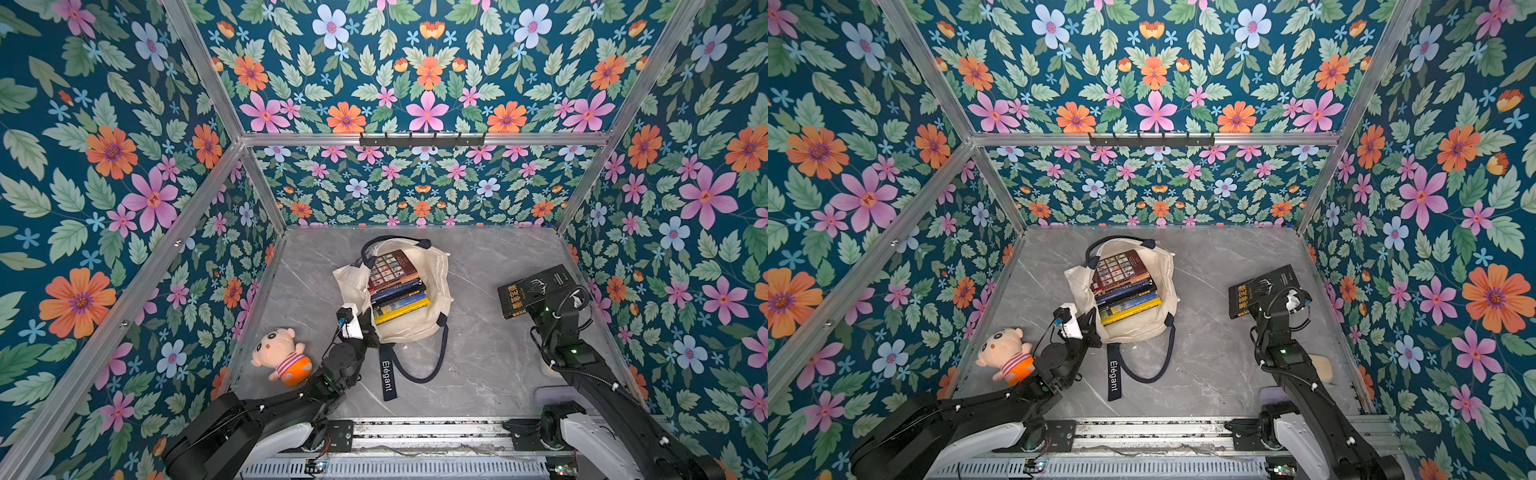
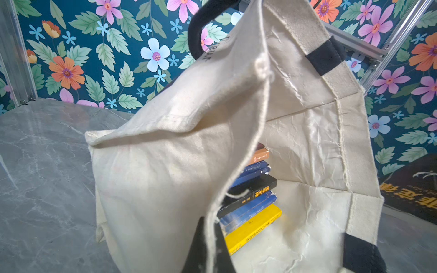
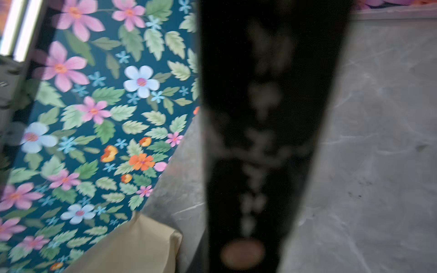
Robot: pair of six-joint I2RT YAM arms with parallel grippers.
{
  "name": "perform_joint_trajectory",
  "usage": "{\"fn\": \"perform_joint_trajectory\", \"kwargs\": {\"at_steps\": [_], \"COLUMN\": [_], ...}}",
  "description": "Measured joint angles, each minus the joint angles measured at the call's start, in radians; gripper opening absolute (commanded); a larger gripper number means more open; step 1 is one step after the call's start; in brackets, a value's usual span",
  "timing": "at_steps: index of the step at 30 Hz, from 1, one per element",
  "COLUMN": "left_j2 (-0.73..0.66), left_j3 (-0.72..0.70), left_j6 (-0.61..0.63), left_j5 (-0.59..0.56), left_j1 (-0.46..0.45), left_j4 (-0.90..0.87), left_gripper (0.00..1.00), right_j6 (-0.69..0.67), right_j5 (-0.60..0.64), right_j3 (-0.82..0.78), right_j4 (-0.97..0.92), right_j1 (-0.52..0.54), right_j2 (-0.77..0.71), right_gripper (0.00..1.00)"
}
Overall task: Take out the books from the canvas bag
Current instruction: Place the book at the center of the board.
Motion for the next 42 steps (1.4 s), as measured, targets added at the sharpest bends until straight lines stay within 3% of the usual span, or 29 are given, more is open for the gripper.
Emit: {"fn": "perform_joint_trajectory", "kwargs": {"at_steps": [12, 21, 26, 32, 36, 40, 42], "left_j2": [0.01, 0.036, 0.034, 0.023, 0.015, 0.005, 0.002], "left_j3": [0.009, 0.023, 0.024, 0.024, 0.024, 0.024, 0.024], "left_j6": [0.0, -0.001, -0.001, 0.0, 0.0, 0.001, 0.001], "left_j5": [0.048, 0.081, 0.087, 0.089, 0.089, 0.088, 0.088], "left_j1": [0.001, 0.001, 0.001, 0.001, 0.001, 0.001, 0.001], "left_j4": [0.008, 0.006, 0.0, -0.011, -0.014, -0.014, -0.015], "left_gripper": [0.0, 0.0, 0.0, 0.0, 0.0, 0.0, 0.0], "right_j6": [0.198, 0.33, 0.371, 0.378, 0.351, 0.319, 0.295], "right_j5": [-0.004, 0.002, -0.017, -0.039, -0.069, -0.089, -0.099], "right_j3": [-0.005, 0.131, 0.185, 0.19, 0.184, 0.151, 0.141], "right_j4": [0.397, 0.503, 0.481, 0.411, 0.348, 0.296, 0.253], "right_j1": [-0.011, 0.0, 0.0, -0.005, -0.018, -0.026, -0.026], "right_j2": [0.478, 0.735, 0.821, 0.814, 0.75, 0.651, 0.603], "right_gripper": [0.0, 0.02, 0.16, 0.48, 0.7, 0.99, 0.99]}}
